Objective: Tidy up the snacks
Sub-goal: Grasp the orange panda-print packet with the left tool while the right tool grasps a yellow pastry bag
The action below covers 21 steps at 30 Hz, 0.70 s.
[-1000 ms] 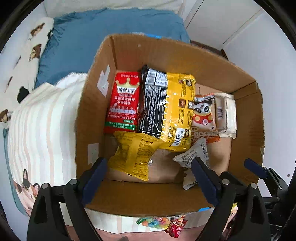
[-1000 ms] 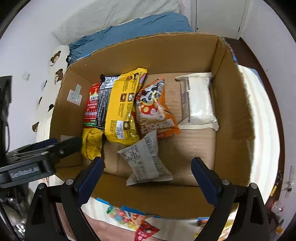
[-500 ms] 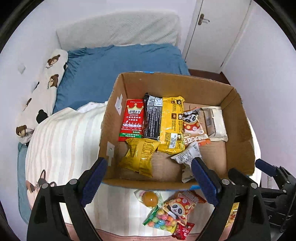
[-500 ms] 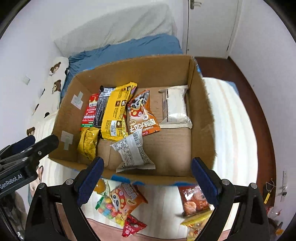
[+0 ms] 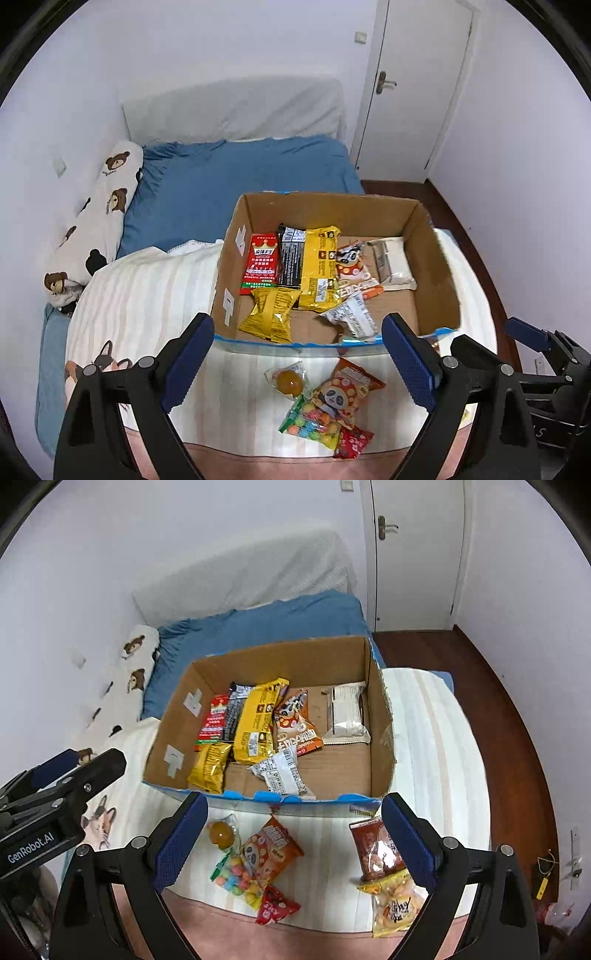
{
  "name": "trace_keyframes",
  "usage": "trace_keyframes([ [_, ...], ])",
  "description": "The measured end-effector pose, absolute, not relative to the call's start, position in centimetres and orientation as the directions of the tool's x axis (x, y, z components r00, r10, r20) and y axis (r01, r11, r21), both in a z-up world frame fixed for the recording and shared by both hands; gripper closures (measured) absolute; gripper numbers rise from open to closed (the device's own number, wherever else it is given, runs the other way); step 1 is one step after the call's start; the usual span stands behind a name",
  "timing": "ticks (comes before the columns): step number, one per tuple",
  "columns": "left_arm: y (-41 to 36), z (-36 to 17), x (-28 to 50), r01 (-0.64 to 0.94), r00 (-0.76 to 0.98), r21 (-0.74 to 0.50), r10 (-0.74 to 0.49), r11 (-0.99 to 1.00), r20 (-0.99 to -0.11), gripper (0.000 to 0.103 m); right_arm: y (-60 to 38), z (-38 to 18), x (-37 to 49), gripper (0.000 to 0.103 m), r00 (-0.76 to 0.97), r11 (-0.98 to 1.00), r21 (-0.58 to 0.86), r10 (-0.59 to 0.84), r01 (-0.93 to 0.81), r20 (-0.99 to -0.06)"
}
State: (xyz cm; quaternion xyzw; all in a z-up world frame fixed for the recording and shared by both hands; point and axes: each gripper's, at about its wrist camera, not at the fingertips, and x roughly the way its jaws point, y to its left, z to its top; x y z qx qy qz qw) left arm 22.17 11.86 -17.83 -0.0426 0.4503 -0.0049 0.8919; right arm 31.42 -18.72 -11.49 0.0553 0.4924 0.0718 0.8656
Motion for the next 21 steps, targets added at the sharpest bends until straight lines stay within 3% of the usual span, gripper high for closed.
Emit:
trace_keyframes([
  [11, 11.5, -18.9, 17.1, -0.052, 0.572, -0.149, -0.093, 0.987, -0.815, 0.010, -21.6, -11.6, 25.7, 0.006, 0.485, 0.967, 0.251, 0.238, -0.039, -0.841],
  [16, 11.0, -24.7, 17.0, -0.077, 0.462, -0.137, -0.086, 0.988, -0.882, 0.010, -25.7, -16.8, 25.3, 0.006, 0.395, 0.962, 0.264, 0.215, 0.072, -0.893],
  [21, 8.8, -31.1, 18.7, 0.003, 0.320, -0.010, -0.010, 1.000, -0.947, 0.010, -29.0, -23.1, 25.7, 0.006, 0.271, 0.966, 0.220, 0.178, 0.134, -0.946],
])
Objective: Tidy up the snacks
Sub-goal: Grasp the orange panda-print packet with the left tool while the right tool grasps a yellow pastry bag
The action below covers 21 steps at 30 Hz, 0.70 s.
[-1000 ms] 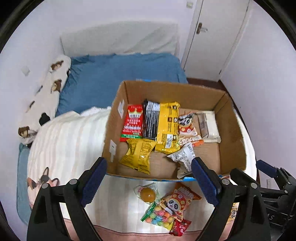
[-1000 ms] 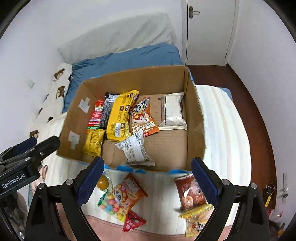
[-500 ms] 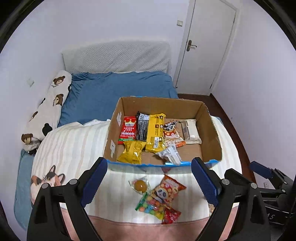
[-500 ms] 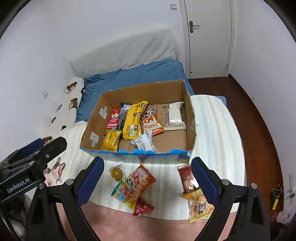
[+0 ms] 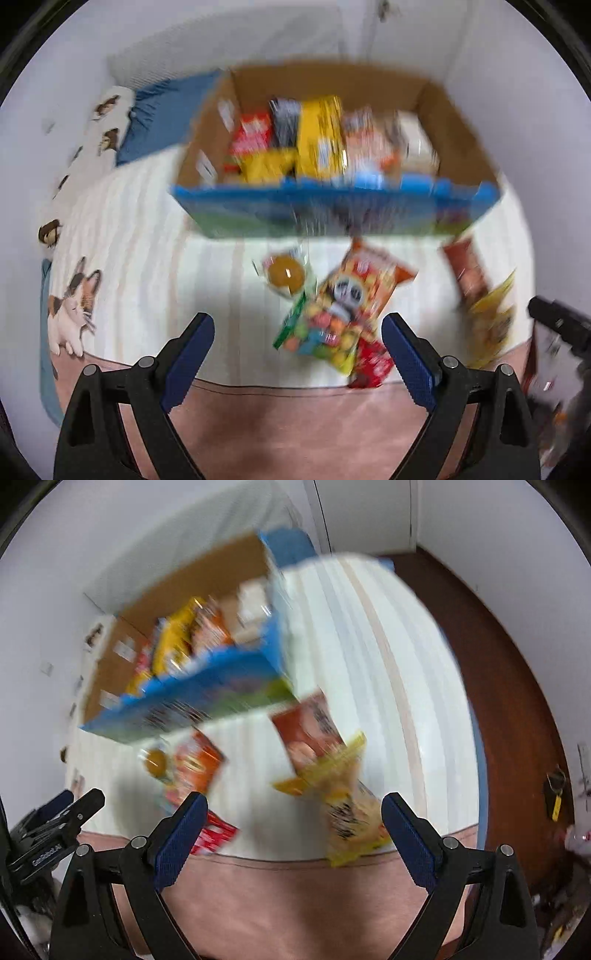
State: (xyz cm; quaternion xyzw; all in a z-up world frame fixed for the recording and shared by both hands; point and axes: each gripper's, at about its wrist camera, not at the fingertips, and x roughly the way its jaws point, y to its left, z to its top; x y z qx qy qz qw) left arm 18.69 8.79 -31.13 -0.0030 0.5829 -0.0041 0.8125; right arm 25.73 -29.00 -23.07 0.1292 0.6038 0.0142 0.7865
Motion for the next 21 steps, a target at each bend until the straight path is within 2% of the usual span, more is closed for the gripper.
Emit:
trace_keyframes([
  [6, 5.6, -36.4, 21.3, 0.164, 0.200, 0.019, -0.015, 0.986, -0.980, 0.010, -30.1, -29.2, 26.1, 0.006, 0.167, 0.975, 0.189, 0.168, 0.117, -0.972],
  [12, 2.2, -38.9, 24.9, 0.338, 0.162, 0.057, 0.002, 0.940, -0.987, 0.010, -30.3, -31.8, 26.5, 0.007, 0.145, 0.976, 0.197, 0.182, 0.098, -0.973],
  [13, 1.5, -39.5, 25.5, 0.371, 0.154, 0.062, 0.005, 0.927, -0.988, 0.010, -30.3, -32.0, 26.5, 0.011, 0.145, 0.975, 0.202, 0.187, 0.097, -0.972],
  [15, 0.8, -40.2, 26.1, 0.403, 0.143, 0.063, 0.005, 0.913, -0.990, 0.010, -30.3, -32.5, 26.7, 0.029, 0.142, 0.978, 0.189, 0.175, 0.093, -0.974],
  [16, 0.5, -40.8, 26.4, 0.412, 0.120, 0.035, -0.016, 0.911, -0.993, 0.017, -30.3, -32.7, 26.7, 0.031, 0.141, 0.978, 0.188, 0.174, 0.093, -0.975],
  [17, 0.5, -41.1, 26.4, 0.403, 0.097, 0.004, -0.038, 0.915, -0.995, 0.031, -30.4, -32.8, 26.6, 0.040, 0.141, 0.976, 0.193, 0.179, 0.096, -0.974],
  [18, 0.6, -41.5, 26.4, 0.375, 0.066, -0.045, -0.075, 0.926, -0.995, 0.039, -30.4, -32.9, 26.5, 0.046, 0.138, 0.976, 0.195, 0.181, 0.100, -0.974],
  [21, 1.2, -41.5, 25.7, 0.294, 0.067, -0.072, -0.096, 0.953, -0.993, 0.039, -30.5, -32.7, 25.7, 0.050, 0.121, 0.971, 0.209, 0.194, 0.117, -0.973],
])
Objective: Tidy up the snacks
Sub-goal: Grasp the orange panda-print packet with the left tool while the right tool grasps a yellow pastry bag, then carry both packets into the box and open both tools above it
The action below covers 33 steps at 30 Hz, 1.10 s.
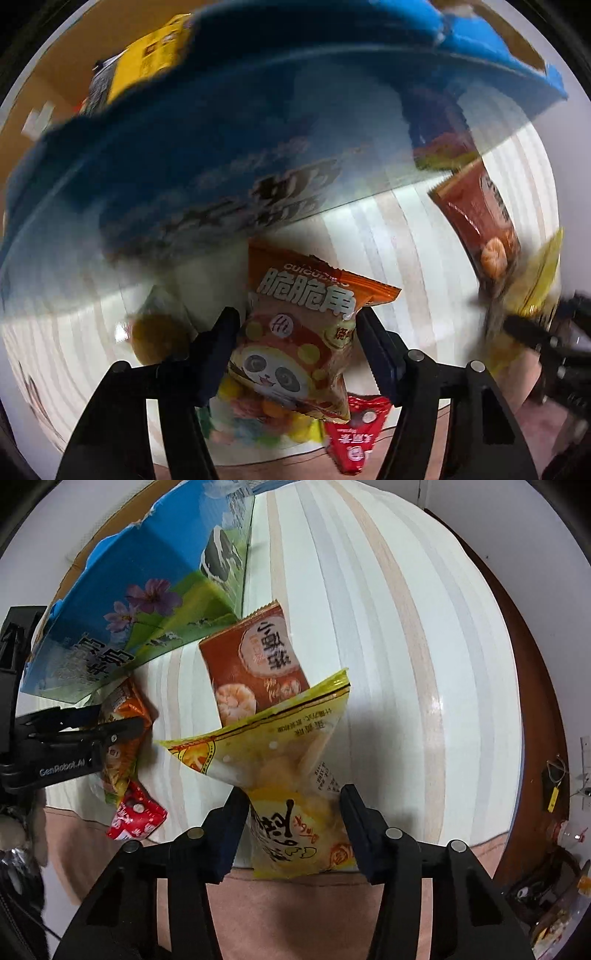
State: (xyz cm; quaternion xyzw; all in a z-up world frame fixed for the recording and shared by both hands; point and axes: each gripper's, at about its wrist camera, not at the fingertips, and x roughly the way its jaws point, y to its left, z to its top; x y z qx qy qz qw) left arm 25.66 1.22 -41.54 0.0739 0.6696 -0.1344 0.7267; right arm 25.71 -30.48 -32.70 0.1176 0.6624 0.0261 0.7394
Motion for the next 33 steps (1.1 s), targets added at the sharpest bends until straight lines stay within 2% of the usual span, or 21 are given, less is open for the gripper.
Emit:
trace_keyframes([
  [5, 2.7, -41.9, 22.3, 0.142, 0.033, -0.129, -0.135, 0.981, -0.990, 0.039, -30.2, -33.3, 23.1, 0.050, 0.054, 0.940, 0.297, 0.292, 0.166, -0.955],
  [11, 4.8, -43.2, 16.9, 0.035, -0.013, -0.171, -0.171, 0.985, -0.985, 0.039, -29.3, -34.6, 19.6, 0.050, -0.015, 0.920, 0.341, 0.350, 0.194, -0.937],
  [13, 5.7, -43.6, 16.1, 0.009, -0.021, -0.190, -0.190, 0.982, -0.982, 0.039, -29.4, -34.9, 18.9, 0.049, -0.018, 0.915, 0.342, 0.354, 0.213, -0.935],
  [14, 6.1, -43.6, 15.9, -0.001, -0.014, -0.201, -0.201, 0.980, -0.979, 0.039, -29.4, -35.0, 18.8, 0.044, -0.017, 0.913, 0.343, 0.356, 0.221, -0.935],
  [15, 6.6, -43.6, 15.7, -0.012, -0.011, -0.211, -0.211, 0.977, -0.977, 0.039, -29.6, -35.2, 18.6, 0.038, -0.015, 0.910, 0.341, 0.354, 0.237, -0.935],
  [17, 7.3, -43.6, 15.8, -0.033, -0.019, -0.227, -0.227, 0.973, -0.974, 0.039, -29.9, -35.5, 18.4, 0.033, -0.011, 0.901, 0.347, 0.362, 0.261, -0.932],
  [25, 8.1, -43.8, 19.7, -0.033, -0.028, -0.242, -0.242, 0.970, -0.970, 0.038, -28.9, -36.2, 19.3, 0.033, 0.021, 0.916, 0.310, 0.315, 0.255, -0.949],
  [26, 8.0, -44.5, 19.7, -0.038, -0.038, -0.245, -0.247, 0.969, -0.968, 0.038, -28.6, -36.3, 19.3, 0.033, 0.023, 0.919, 0.303, 0.308, 0.250, -0.951],
  [28, 8.5, -44.7, 20.0, -0.046, -0.020, -0.241, -0.242, 0.969, -0.970, 0.041, -28.3, -36.2, 19.2, 0.044, 0.041, 0.926, 0.295, 0.294, 0.236, -0.955],
  [29, 8.5, -44.4, 19.7, -0.039, -0.001, -0.229, -0.229, 0.973, -0.973, 0.045, -28.1, -36.1, 19.2, 0.045, 0.049, 0.930, 0.288, 0.284, 0.229, -0.957],
  [33, 5.9, -42.3, 17.1, -0.011, 0.041, -0.194, -0.193, 0.981, -0.980, 0.049, -27.9, -35.3, 19.0, 0.052, 0.079, 0.925, 0.302, 0.291, 0.230, -0.953],
])
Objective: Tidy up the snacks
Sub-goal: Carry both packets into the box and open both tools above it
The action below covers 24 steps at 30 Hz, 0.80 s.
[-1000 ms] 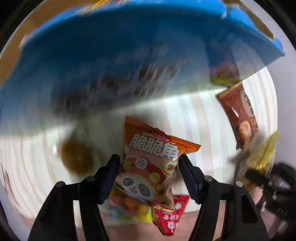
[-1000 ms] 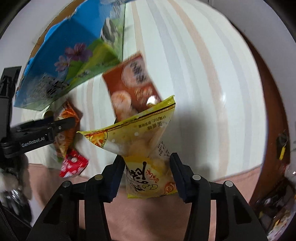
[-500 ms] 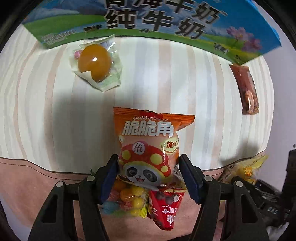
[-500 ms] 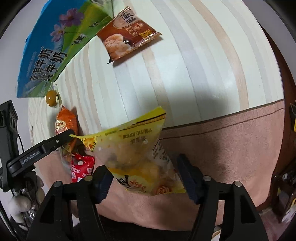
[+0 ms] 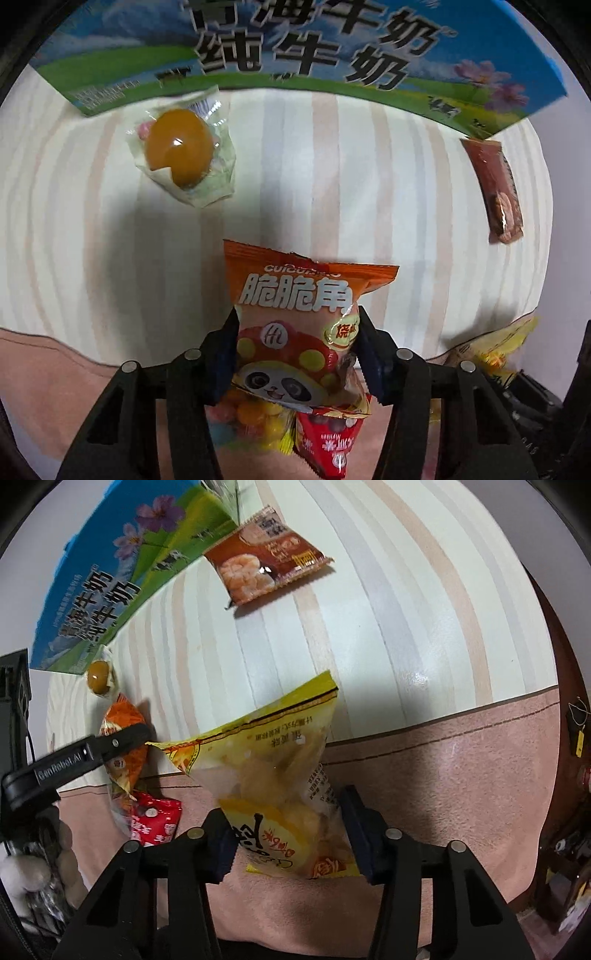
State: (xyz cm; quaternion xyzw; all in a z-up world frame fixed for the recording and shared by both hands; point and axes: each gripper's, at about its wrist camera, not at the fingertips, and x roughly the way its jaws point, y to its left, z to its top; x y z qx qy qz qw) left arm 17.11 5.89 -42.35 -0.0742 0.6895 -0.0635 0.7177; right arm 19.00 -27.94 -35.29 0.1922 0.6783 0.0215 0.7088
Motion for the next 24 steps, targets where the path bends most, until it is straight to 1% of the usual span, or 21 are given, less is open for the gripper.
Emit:
trace_keyframes([
  [4, 5.6, -40.1, 16.1, 0.001, 0.079, -0.203, -0.203, 0.979, -0.976, 0.049, -27.5, -34.2, 19.4, 0.052, 0.100, 0.898, 0.367, 0.353, 0.241, -0.930],
  [9, 6.7, -34.9, 16.5, 0.009, 0.143, -0.242, -0.241, 0.970, -0.960, 0.049, -27.0, -31.4, 20.7, 0.053, 0.140, 0.857, 0.461, 0.440, 0.228, -0.887],
  [13, 7.0, -30.6, 17.2, 0.017, 0.219, -0.278, -0.275, 0.960, -0.936, 0.049, -26.3, -27.1, 22.9, 0.053, 0.203, 0.833, 0.525, 0.491, 0.175, -0.847],
  [16, 7.5, -26.4, 19.3, 0.032, 0.276, -0.304, -0.300, 0.952, -0.913, 0.049, -25.9, -23.3, 25.5, 0.053, 0.255, 0.823, 0.554, 0.513, 0.127, -0.820],
  [17, 7.7, -25.2, 20.4, 0.033, 0.290, -0.313, -0.308, 0.949, -0.906, 0.049, -26.1, -22.2, 26.3, 0.053, 0.268, 0.822, 0.558, 0.516, 0.113, -0.813],
  [18, 7.8, -25.3, 21.6, 0.038, 0.298, -0.311, -0.308, 0.950, -0.904, 0.049, -26.0, -21.2, 27.2, 0.053, 0.284, 0.823, 0.559, 0.515, 0.097, -0.808],
  [20, 8.3, -23.1, 23.8, 0.046, 0.327, -0.292, -0.291, 0.955, -0.899, 0.049, -25.4, -19.0, 29.9, 0.053, 0.318, 0.836, 0.544, 0.499, 0.067, -0.806],
  [24, 8.5, -21.6, 28.2, 0.050, 0.355, -0.249, -0.250, 0.967, -0.901, 0.049, -24.4, -15.9, 35.1, 0.053, 0.355, 0.869, 0.494, 0.454, 0.026, -0.817],
])
